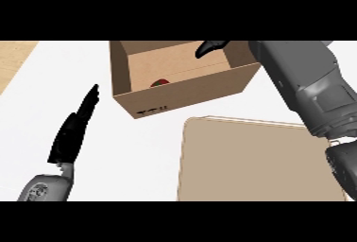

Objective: Pick the tomato from the tray and place it in the cardboard box

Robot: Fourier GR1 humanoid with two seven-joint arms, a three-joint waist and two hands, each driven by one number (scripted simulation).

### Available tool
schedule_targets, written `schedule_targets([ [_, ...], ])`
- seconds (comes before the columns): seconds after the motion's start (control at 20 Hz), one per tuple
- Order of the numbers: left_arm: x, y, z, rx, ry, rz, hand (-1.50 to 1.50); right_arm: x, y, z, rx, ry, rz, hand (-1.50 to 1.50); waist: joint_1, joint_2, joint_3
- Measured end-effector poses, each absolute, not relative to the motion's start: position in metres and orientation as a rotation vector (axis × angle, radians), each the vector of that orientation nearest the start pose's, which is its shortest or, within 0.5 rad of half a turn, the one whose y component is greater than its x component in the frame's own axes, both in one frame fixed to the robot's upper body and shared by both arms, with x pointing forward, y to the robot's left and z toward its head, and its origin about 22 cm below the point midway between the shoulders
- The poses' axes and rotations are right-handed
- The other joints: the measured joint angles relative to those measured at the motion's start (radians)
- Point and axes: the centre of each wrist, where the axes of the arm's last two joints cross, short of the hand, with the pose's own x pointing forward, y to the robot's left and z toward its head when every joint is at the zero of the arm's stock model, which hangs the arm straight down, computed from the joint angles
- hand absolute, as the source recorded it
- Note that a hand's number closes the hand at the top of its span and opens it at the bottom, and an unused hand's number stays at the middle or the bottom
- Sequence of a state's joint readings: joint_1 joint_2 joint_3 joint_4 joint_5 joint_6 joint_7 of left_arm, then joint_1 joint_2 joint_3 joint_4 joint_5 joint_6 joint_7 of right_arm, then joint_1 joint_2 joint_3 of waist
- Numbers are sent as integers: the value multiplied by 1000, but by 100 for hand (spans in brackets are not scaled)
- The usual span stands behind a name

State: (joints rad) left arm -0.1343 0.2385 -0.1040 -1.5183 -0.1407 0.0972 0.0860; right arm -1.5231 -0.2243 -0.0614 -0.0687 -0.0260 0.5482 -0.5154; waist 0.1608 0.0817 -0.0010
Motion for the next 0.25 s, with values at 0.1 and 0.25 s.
schedule_targets([
  [0.1,274,248,31,282,-1566,-323,0,487,-152,219,551,-1833,733,-150,7,7,1],
  [0.25,275,245,34,275,-1577,-332,0,489,-173,232,523,-1845,713,-150,22,16,2],
])
